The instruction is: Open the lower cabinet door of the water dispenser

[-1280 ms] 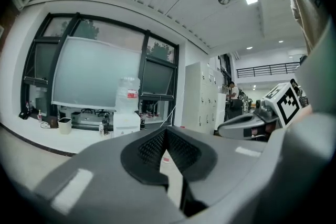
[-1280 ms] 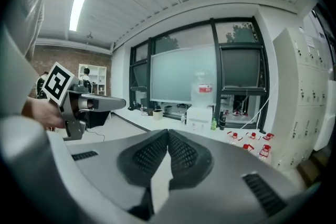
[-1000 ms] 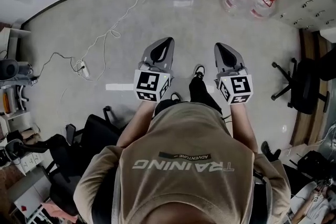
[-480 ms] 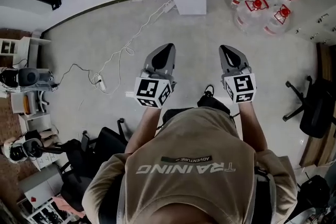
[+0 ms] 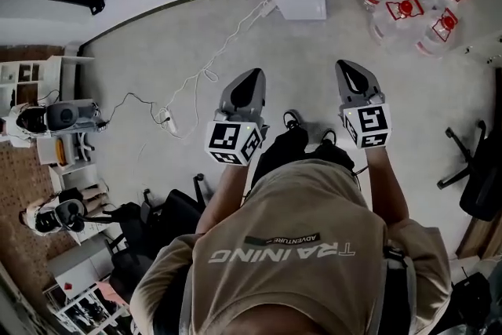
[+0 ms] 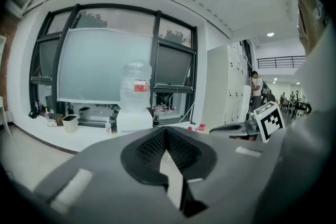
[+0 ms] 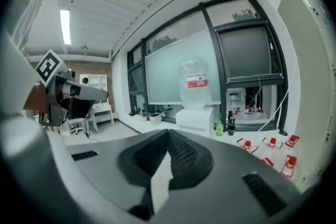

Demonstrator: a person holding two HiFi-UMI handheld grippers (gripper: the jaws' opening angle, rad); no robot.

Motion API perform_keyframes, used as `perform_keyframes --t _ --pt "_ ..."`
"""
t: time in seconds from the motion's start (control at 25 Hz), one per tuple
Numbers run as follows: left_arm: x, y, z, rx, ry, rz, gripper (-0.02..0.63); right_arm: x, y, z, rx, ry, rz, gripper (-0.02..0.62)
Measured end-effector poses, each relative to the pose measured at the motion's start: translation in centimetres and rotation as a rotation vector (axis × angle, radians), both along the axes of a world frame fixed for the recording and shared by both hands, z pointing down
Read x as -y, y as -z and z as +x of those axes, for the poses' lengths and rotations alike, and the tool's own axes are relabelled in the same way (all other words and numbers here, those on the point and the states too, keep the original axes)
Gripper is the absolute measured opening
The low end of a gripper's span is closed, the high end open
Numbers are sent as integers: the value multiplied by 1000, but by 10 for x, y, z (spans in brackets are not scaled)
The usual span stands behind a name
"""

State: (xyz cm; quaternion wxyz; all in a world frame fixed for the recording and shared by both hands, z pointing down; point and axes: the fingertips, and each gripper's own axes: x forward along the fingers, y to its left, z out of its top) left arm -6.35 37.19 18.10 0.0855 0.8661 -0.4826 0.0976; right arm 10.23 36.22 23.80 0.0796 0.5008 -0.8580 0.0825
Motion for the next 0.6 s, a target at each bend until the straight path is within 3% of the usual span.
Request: perform_keyframes --t 0.16,0.28,0.6 --pt "33 -2 -6 -51 -33 3 8 27 6 -16 45 4 9 8" --pt "65 -5 -20 -28 -61 39 8 47 14 -29 76 -9 26 8" --pt "181 18 -39 43 -190 133 8 129 50 -53 16 -124 25 9"
